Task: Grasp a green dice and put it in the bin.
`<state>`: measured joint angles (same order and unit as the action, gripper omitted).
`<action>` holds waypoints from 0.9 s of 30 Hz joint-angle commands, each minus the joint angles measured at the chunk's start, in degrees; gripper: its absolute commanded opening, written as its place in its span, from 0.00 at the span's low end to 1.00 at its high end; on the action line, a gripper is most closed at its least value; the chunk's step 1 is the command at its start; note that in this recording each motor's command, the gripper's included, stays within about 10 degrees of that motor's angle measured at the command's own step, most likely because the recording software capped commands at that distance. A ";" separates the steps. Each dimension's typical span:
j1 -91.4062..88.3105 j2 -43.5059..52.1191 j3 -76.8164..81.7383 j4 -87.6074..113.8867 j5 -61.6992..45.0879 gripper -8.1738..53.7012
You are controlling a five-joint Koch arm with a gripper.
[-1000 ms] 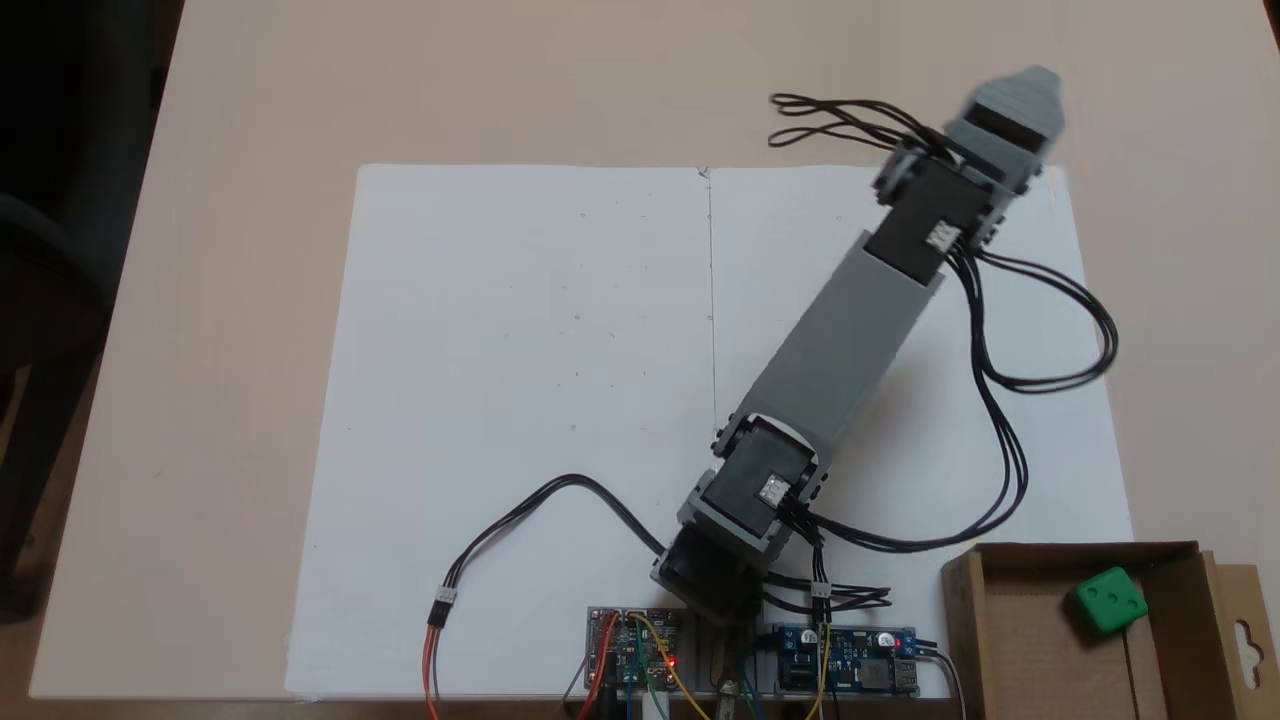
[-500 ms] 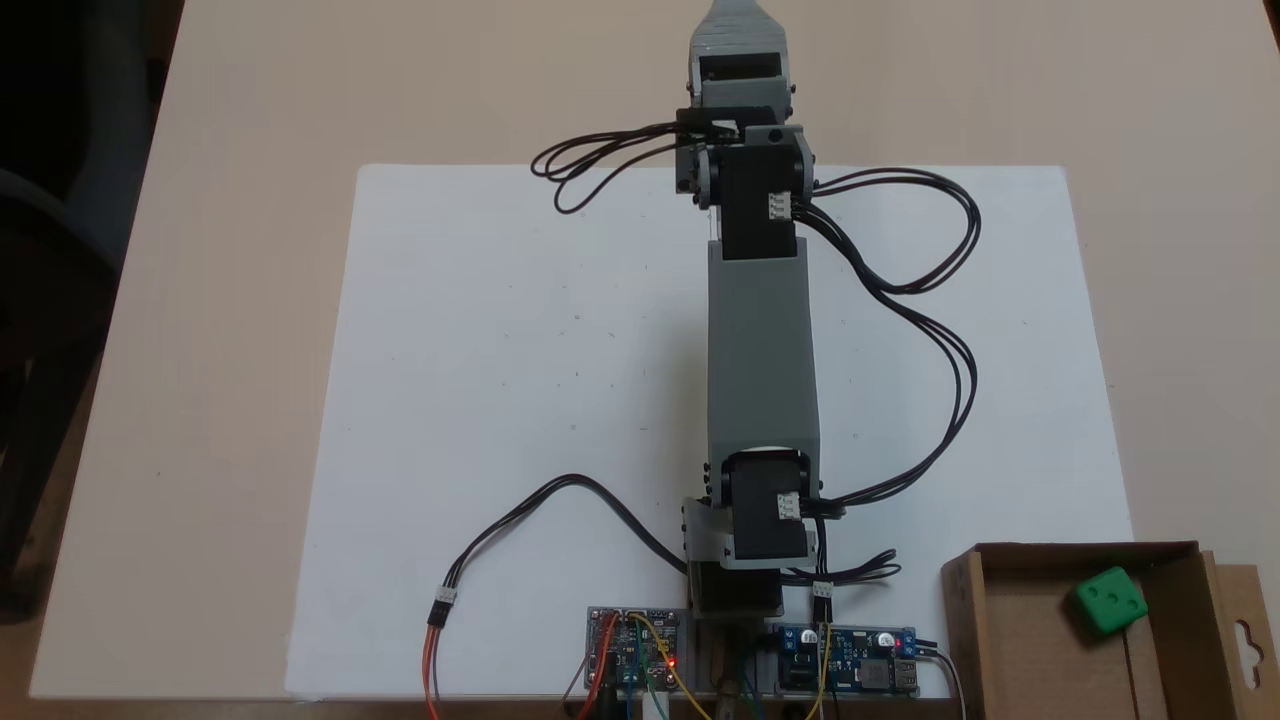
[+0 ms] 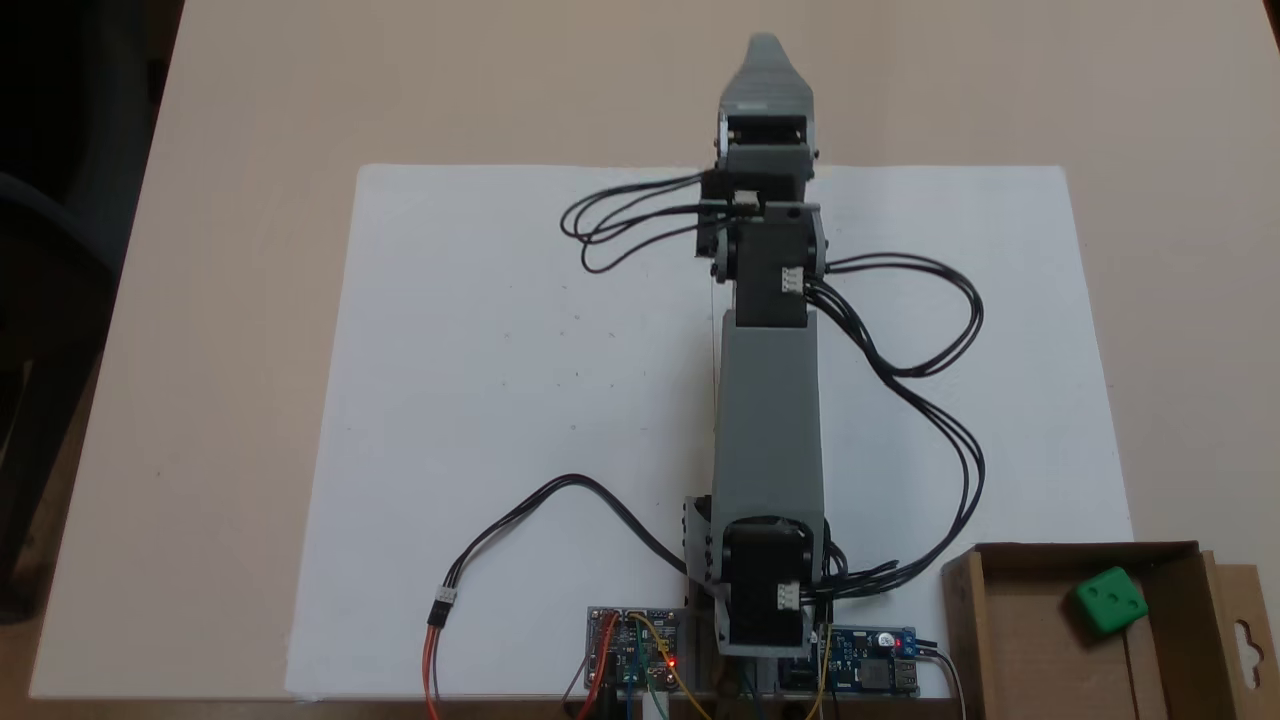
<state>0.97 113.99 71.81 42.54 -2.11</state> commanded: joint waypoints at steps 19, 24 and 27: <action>5.27 10.72 43.95 -45.68 0.44 0.85; 4.83 13.01 51.24 -53.77 0.35 0.85; 4.83 13.27 56.16 -58.34 0.35 0.84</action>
<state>4.92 125.95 128.32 -7.65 -2.11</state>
